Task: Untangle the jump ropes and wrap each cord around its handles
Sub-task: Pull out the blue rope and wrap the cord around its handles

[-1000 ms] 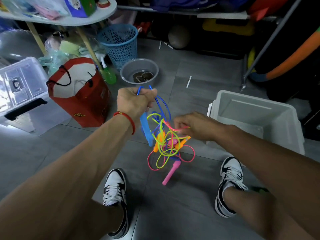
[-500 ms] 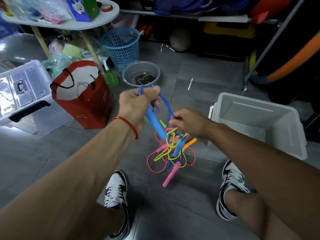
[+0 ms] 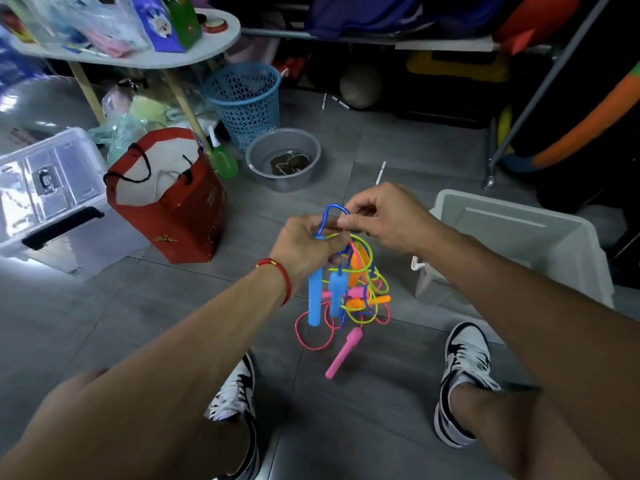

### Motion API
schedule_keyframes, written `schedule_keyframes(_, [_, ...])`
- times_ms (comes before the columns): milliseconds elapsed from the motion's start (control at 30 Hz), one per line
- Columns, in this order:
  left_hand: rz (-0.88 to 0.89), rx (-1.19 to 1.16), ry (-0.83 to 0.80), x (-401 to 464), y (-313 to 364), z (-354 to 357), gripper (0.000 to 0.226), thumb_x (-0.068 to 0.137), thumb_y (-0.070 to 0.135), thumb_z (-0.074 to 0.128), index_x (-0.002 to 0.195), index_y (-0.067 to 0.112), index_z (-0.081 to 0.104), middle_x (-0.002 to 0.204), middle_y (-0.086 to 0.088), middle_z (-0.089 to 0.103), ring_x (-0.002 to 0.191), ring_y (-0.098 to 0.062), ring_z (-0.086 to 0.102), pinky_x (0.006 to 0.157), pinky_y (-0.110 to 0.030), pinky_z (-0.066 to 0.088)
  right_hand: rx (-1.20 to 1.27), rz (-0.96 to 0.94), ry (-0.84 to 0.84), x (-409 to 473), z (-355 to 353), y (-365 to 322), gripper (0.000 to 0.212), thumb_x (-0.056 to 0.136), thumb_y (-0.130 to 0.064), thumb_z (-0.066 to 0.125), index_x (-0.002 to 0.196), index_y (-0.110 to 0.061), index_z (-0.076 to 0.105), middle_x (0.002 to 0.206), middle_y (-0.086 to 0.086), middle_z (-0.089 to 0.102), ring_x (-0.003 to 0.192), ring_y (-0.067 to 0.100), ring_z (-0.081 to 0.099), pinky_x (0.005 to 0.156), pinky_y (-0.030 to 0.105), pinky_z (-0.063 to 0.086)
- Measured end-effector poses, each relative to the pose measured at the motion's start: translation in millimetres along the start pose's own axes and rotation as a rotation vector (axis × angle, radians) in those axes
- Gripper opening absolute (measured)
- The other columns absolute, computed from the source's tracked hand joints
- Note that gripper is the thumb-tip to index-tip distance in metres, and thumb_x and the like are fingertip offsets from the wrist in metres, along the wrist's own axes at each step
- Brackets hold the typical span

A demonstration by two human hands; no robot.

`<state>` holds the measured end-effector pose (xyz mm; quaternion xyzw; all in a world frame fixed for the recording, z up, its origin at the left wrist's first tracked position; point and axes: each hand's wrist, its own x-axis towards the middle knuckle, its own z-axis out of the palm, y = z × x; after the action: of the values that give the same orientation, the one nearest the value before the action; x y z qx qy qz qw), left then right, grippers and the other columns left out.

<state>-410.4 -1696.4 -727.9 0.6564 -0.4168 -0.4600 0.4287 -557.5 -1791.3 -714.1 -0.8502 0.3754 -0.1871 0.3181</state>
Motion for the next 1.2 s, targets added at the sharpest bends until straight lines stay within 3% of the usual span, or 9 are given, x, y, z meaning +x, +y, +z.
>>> schedule_keyframes(133, [0.091, 0.25, -0.092, 4, -10, -1, 0.018, 0.075, 0.029, 0.083, 0.09, 0.022, 0.075, 0.075, 0.003, 0.069, 0.067, -0.012, 0.062, 0.07, -0.029, 0.054, 0.134, 0.063, 0.05, -3, -1, -4, 0.026, 0.088, -0.03, 0.075, 0.077, -0.007, 0.07, 0.066, 0.011, 0.07, 0.054, 0.013, 0.058, 0.059, 0.029, 0.05])
schedule_keyframes(200, [0.055, 0.26, -0.085, 5, -18, 0, 0.025, 0.07, 0.039, 0.082, 0.087, 0.022, 0.078, 0.07, 0.004, 0.069, 0.064, -0.009, 0.061, 0.068, -0.03, 0.053, 0.346, 0.126, 0.071, -4, -5, -8, 0.028, 0.093, -0.023, 0.071, 0.082, 0.003, 0.064, 0.069, 0.021, 0.068, 0.056, 0.02, 0.065, 0.06, 0.037, 0.057])
schedule_keyframes(400, [-0.009, 0.13, -0.153, -1, -14, 8, 0.022, 0.084, 0.012, 0.079, 0.106, 0.015, 0.075, 0.064, -0.003, 0.058, 0.05, -0.014, 0.047, 0.054, -0.025, 0.044, 0.652, 0.209, 0.065, -12, -18, -24, 0.024, 0.1, -0.018, 0.059, 0.093, 0.005, 0.062, 0.069, 0.008, 0.057, 0.052, 0.023, 0.069, 0.048, 0.032, 0.058])
schedule_keyframes(600, [0.02, 0.095, -0.231, -8, -6, 18, 0.017, 0.091, 0.014, 0.071, 0.099, 0.0, 0.074, 0.078, -0.016, 0.065, 0.055, -0.016, 0.051, 0.051, -0.023, 0.046, 0.973, 0.299, 0.191, -14, -16, -31, 0.028, 0.104, -0.021, 0.052, 0.104, 0.005, 0.061, 0.078, 0.011, 0.057, 0.068, 0.028, 0.073, 0.064, 0.035, 0.063])
schedule_keyframes(733, [0.029, -0.162, -0.139, -6, 7, 14, 0.025, 0.096, 0.018, 0.063, 0.094, -0.006, 0.07, 0.081, -0.016, 0.069, 0.056, -0.019, 0.052, 0.052, -0.026, 0.048, 0.752, 0.399, 0.12, -11, -7, -16, 0.023, 0.104, -0.013, 0.041, 0.104, -0.006, 0.063, 0.087, 0.008, 0.063, 0.071, 0.021, 0.065, 0.062, 0.029, 0.054])
schedule_keyframes(867, [-0.022, -0.396, -0.098, -1, 25, 3, 0.027, 0.099, 0.023, 0.057, 0.095, -0.001, 0.069, 0.08, -0.009, 0.07, 0.055, -0.016, 0.054, 0.054, -0.025, 0.05, 0.413, 0.386, -0.397, -28, 16, 8, 0.02, 0.079, -0.015, 0.052, 0.092, -0.016, 0.067, 0.09, 0.005, 0.069, 0.084, 0.018, 0.065, 0.077, 0.038, 0.055])
schedule_keyframes(967, [-0.034, -0.596, -0.112, 2, 40, -6, 0.028, 0.101, 0.029, 0.051, 0.099, 0.005, 0.066, 0.077, -0.002, 0.069, 0.057, -0.01, 0.054, 0.056, -0.02, 0.048, 0.181, 0.213, -0.643, -41, 24, 20, 0.03, 0.083, -0.035, 0.057, 0.099, -0.013, 0.07, 0.089, 0.0, 0.066, 0.081, 0.014, 0.058, 0.081, 0.042, 0.052])
schedule_keyframes(1067, [0.007, -0.706, -0.025, 9, 53, -20, 0.029, 0.102, 0.031, 0.048, 0.101, 0.006, 0.063, 0.08, -0.002, 0.07, 0.058, -0.009, 0.053, 0.056, -0.019, 0.046, 0.004, 0.184, -0.591, -40, 23, 32, 0.033, 0.088, -0.044, 0.054, 0.088, -0.017, 0.073, 0.088, 0.006, 0.075, 0.087, 0.027, 0.07, 0.082, 0.038, 0.055])
schedule_keyframes(1200, [-0.037, -0.454, 0.072, 13, 41, -26, 0.022, 0.1, 0.023, 0.057, 0.1, 0.001, 0.057, 0.092, -0.022, 0.061, 0.055, -0.016, 0.056, 0.054, -0.024, 0.048, 0.406, 0.336, -0.243, -26, 10, 19, 0.02, 0.102, -0.015, 0.054, 0.088, -0.006, 0.065, 0.071, 0.01, 0.07, 0.06, 0.028, 0.066, 0.055, 0.031, 0.052])
